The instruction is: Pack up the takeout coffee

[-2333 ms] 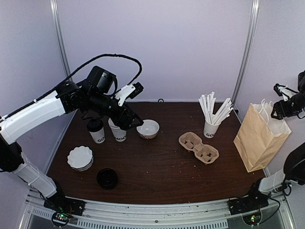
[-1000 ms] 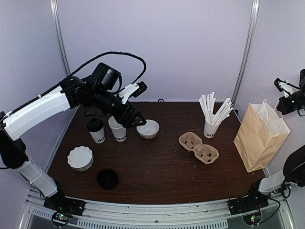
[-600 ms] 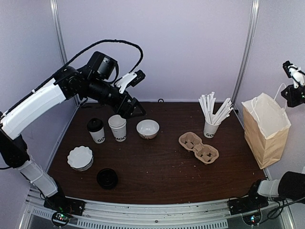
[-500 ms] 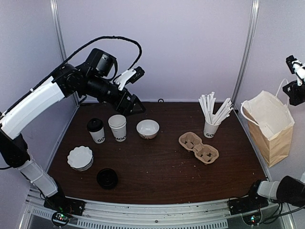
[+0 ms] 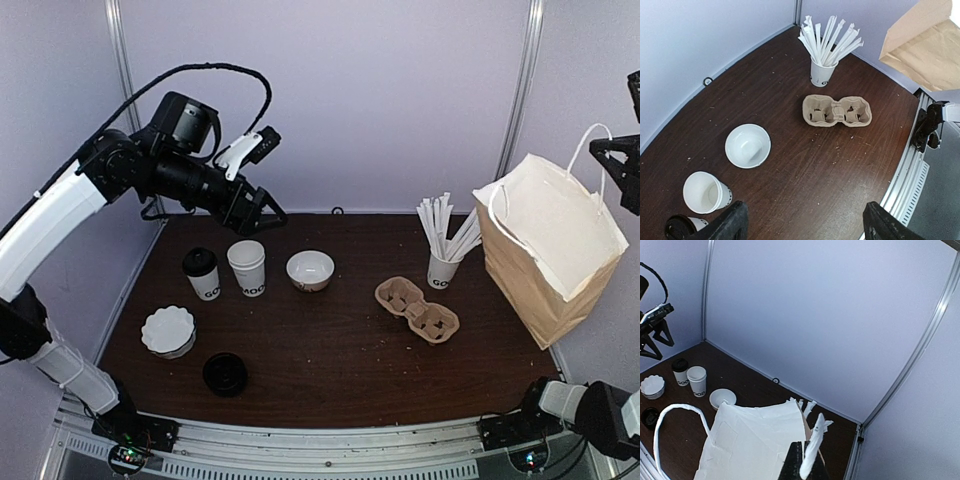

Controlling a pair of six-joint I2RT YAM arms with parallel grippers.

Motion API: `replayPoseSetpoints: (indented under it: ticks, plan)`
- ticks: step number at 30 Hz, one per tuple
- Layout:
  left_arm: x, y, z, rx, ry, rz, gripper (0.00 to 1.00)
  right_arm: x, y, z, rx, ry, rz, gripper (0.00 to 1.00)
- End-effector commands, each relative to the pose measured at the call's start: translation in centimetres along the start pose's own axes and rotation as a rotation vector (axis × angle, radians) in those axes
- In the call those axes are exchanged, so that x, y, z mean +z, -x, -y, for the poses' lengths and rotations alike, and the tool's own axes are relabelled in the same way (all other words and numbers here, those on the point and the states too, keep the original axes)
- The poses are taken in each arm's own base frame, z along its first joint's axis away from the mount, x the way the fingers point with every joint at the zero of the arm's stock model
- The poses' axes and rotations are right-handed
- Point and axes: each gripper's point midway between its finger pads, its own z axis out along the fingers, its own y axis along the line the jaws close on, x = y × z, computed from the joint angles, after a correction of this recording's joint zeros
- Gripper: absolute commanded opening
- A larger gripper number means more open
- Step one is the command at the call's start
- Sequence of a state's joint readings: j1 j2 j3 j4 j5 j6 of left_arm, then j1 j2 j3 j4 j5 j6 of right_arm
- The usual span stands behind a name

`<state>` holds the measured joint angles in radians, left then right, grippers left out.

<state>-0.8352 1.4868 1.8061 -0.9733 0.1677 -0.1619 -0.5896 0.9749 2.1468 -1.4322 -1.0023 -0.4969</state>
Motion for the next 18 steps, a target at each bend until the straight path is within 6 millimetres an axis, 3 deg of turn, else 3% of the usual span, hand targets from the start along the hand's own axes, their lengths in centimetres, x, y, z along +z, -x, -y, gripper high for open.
replayPoseSetpoints:
  ticks: [1,5,8,9,10,18]
  plan:
    - [-3.1,-0.4,-0.8,0.044,0.078,0.028,0.83,-1.2,3.2,-4.1,0.04,0.204,0.144,0.0]
    - [-4.0,-1.4,-1.1,0.053,0.103,0.025,0.83,-1.0,5.3,-4.2,0.136,0.343,0.233,0.0]
    - [-4.7,-1.8,-1.3,0.057,0.121,0.03,0.84,-1.0,8.2,-3.5,0.215,0.464,0.324,0.0]
    - [-4.9,-1.9,-1.4,0.06,0.129,0.033,0.84,-2.2,10.3,-4.0,0.086,0.483,0.408,0.0]
    - [-5.0,-2.1,-1.5,0.062,0.133,0.033,0.83,-2.6,10.8,-4.3,0.113,0.513,0.418,0.0]
    - [-5.2,-2.6,-1.4,0.069,0.132,0.027,0.84,-1.0,11.8,-1.6,0.19,0.496,0.392,0.0]
